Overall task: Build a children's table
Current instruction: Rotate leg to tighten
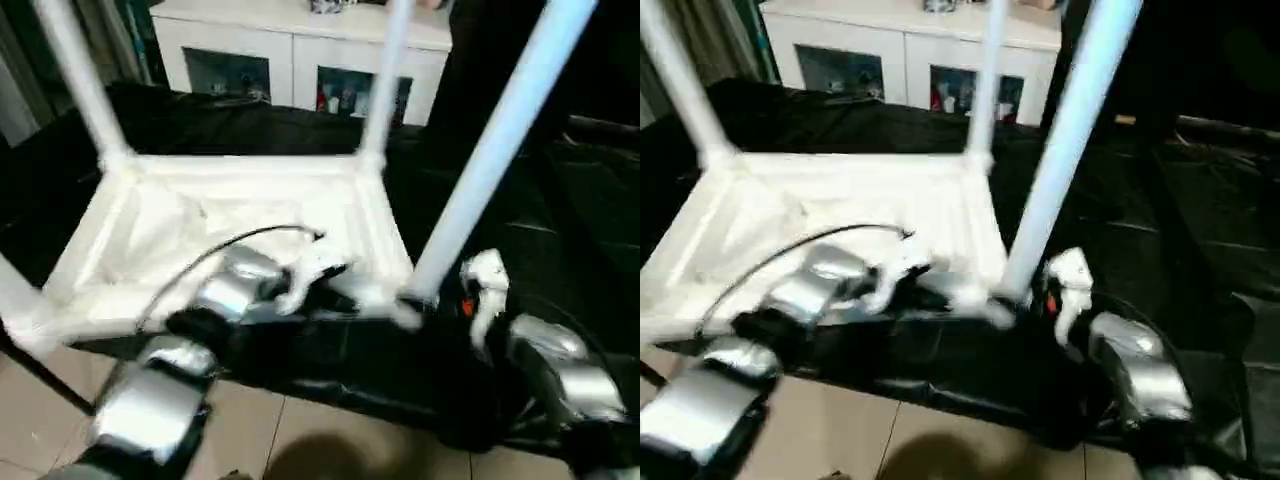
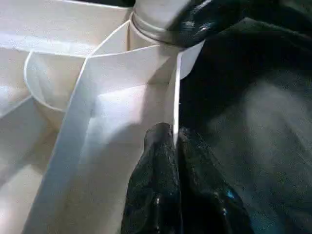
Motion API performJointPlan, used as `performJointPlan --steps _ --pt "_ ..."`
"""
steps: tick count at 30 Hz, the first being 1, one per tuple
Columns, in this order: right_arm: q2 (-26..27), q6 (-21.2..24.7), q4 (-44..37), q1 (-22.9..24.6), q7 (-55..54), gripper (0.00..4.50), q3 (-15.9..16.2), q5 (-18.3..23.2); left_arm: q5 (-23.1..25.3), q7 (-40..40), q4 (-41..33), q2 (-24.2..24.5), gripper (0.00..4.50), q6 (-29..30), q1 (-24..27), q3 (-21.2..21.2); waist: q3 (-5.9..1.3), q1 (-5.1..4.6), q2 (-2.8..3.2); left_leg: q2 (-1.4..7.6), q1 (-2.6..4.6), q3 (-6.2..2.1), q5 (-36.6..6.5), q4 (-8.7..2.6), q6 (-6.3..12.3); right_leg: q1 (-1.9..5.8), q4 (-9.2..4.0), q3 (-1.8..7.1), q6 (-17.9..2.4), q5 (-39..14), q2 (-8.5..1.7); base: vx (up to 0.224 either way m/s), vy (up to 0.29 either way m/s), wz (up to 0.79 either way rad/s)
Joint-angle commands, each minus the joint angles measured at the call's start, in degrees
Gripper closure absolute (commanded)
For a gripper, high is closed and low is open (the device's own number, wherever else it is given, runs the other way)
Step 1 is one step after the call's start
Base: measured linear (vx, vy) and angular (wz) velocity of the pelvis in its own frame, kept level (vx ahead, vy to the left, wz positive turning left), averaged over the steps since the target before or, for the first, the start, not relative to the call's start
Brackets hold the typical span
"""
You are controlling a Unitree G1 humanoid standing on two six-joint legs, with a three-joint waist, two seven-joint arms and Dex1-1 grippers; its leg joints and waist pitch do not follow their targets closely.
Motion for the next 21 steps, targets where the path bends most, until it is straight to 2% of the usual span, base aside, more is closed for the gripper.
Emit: performJointPlan --steps 1,3,4,6,11,13,16,18,19,21 --pt "3.1 0.5 3.8 -1.1 -10.7 1.85 -2.7 -0.3 -1.1 9.6 2.6 -2.3 4.5 1.2 -1.5 3.1 -3.09 -0.17 -0.58 -0.23 0.11 0.37 -13.5 -3.83 1.77 2.93 -4.98 1.56 -10.3 -16.7 -2.39 0.0 0.0 0.0" --pt "6.3 -0.1 6.3 -2.9 -17.9 1.85 -4.7 -0.5 -1.1 17.4 5.1 -5.1 4.5 0.7 -3.0 4.4 -3.13 -0.23 -0.37 -0.23 0.29 0.39 -13.4 -3.76 1.61 2.67 -5.14 1.62 -9.7 -16.7 -2.32 0.0 0.0 0.0" --pt "6.3 -0.1 6.3 -2.9 -17.9 1.85 -4.7 -0.5 -1.1 17.4 5.1 -5.1 4.5 0.7 -3.0 4.4 -3.19 -0.24 -0.38 -0.34 0.21 0.34 -13.0 -3.74 1.58 2.76 -5.05 1.57 -9.6 -16.4 -2.21 0.0 0.0 0.0" --pt "8.9 -2.3 8.9 -4.9 -23.5 1.85 -3.5 -3.7 -0.1 22.3 7.5 -8.0 4.5 -0.7 -4.1 3.9 -3.32 -0.2 -0.09 -0.37 0.03 0.34 -11.5 -3.66 1.93 2.91 -4.76 1.62 -9.9 -12.6 -2.11 0.0 0.0 0.0" --pt "9.1 -5.1 6.9 -4.8 -18.9 1.85 -2.5 -3.6 1.5 19.1 8.2 -8.7 4.5 -3.2 -3.9 1.5 -3.46 0.04 -0.08 -0.39 0.0 0.48 -9.9 -3.42 3.96 3.27 -4.38 1.63 -11.0 -6.8 -2.02 0.0 0.0 0.0" --pt "8.8 -5.1 4.2 -3.7 -15.3 1.17 -3.6 -1.0 1.9 17.9 8.3 -8.4 4.5 -4.4 -3.7 1.0 -3.41 0.23 -0.06 -0.33 0.14 0.55 -10.5 -3.42 4.8 3.29 -4.51 1.65 -11.4 -7.4 -2.13 0.0 0.0 0.0" --pt "7.4 -4.7 1.7 -2.5 -13.1 1.08 -4.2 0.5 2.1 16.4 8.8 -7.9 4.5 -5.5 -3.5 0.6 -3.31 0.28 -0.1 -0.36 -0.15 0.44 -10.4 -3.5 5.43 3.59 -4.52 1.56 -11.1 -7.2 -2.07 0.0 0.0 0.0" --pt "5.3 -3.7 0.0 -1.6 -10.1 1.08 -3.7 1.1 2.0 15.8 9.4 -7.7 4.5 -6.9 -3.7 0.5 -3.21 0.21 -0.06 -0.34 0.01 0.49 -11.3 -3.55 5.43 3.42 -4.86 1.53 -10.7 -9.7 -2.09 0.0 0.0 0.0" --pt "4.2 -2.9 -1.0 -1.2 -8.6 0.73 -3.7 1.7 1.9 15.7 9.7 -7.7 4.5 -7.7 -3.7 0.6 -3.15 0.2 -0.12 -0.32 -0.02 0.5 -11.8 -3.55 5.35 3.43 -4.97 1.56 -10.5 -11.0 -2.14 0.0 0.0 0.0" --pt "1.1 -1.6 -3.8 0.7 -4.6 0.73 -3.7 2.7 1.9 15.6 9.8 -7.6 4.5 -9.4 -3.6 0.9 -3.13 0.36 -0.34 -0.26 -0.03 0.45 -11.7 -3.56 5.47 3.54 -5.06 1.53 -9.7 -12.0 -2.12 0.0 0.0 0.0"
